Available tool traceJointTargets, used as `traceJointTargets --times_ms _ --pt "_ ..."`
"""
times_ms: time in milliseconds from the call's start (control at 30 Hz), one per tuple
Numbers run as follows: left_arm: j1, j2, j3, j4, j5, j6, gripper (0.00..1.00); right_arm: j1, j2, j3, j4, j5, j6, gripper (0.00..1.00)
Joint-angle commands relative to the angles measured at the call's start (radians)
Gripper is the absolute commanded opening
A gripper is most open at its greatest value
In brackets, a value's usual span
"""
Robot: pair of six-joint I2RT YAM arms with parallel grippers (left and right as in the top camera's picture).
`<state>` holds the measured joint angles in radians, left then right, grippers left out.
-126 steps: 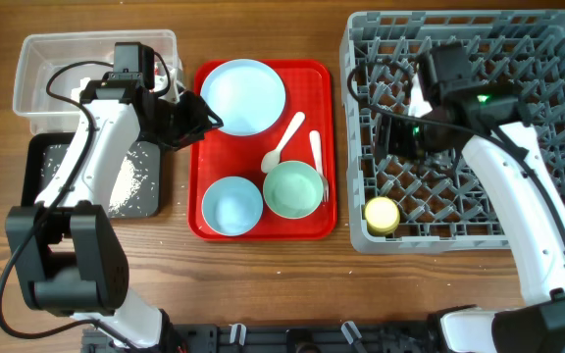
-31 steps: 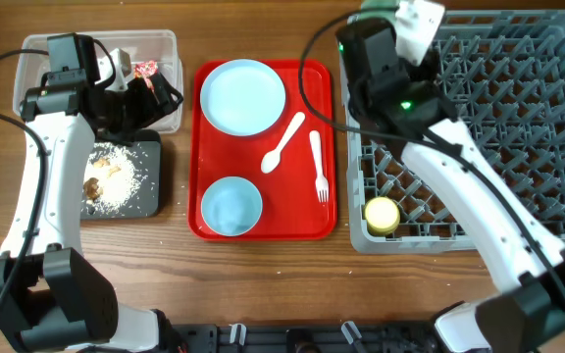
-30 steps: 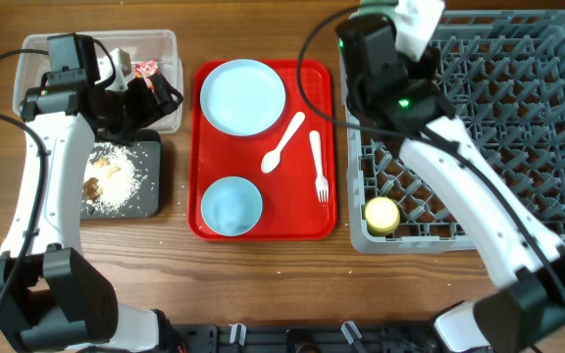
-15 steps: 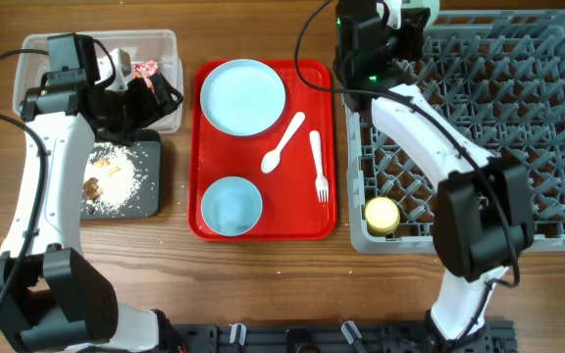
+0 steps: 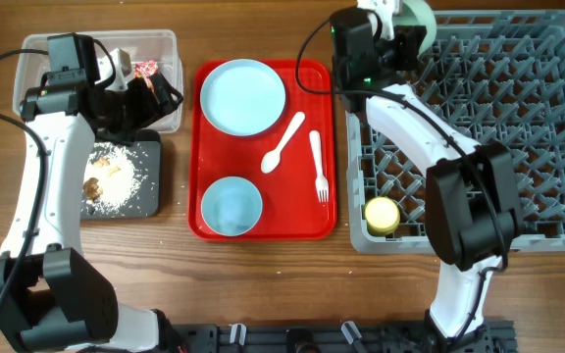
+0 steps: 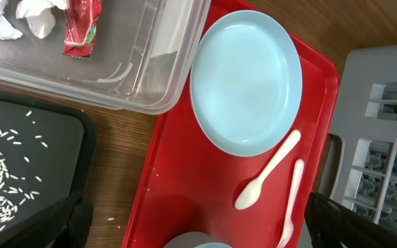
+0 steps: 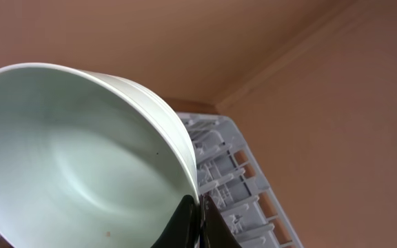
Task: Sort waste into correct bins and load items into the dishwasher rack
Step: 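Place the mint bowl in the rack's back-left corner, release, then reach the right gripper to the light-blue bowl and grasp its rim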
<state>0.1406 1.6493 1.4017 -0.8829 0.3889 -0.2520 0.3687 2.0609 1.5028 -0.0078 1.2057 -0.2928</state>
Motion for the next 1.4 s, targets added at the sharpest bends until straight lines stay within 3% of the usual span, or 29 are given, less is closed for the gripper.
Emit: traceJointTargets --times_ms 0,733,867,933,1033,1233,1367 --pt "0.004 -0.011 0.014 0.002 -0.005 0.01 1.0 0.004 0.017 -0.024 -0.003 0.005 0.01 0.04" --pt "0.004 -0.011 0.014 0.002 -0.005 0.01 1.0 0.116 0.017 -0.024 -0.124 -0.137 -0.048 0.06" --pt "0.004 -0.011 0.014 0.002 -0.005 0.01 1.0 0.141 0.017 -0.024 -0.147 -0.189 -0.048 0.2" --pt "0.004 -0.011 0.014 0.002 -0.005 0.01 1.0 0.155 0.017 -0.024 -0.153 -0.206 -0.047 0.39" --pt "0.004 -0.011 0.014 0.002 -0.005 0.01 1.0 0.179 0.016 -0.021 -0.154 -0.206 -0.043 0.57" --pt "0.004 -0.011 0.014 0.002 -0.005 0.01 1.0 0.2 -0.039 -0.011 -0.168 -0.262 0.019 0.68" --pt "0.004 -0.011 0.014 0.002 -0.005 0.01 1.0 0.2 -0.136 0.013 -0.301 -0.484 0.146 0.73"
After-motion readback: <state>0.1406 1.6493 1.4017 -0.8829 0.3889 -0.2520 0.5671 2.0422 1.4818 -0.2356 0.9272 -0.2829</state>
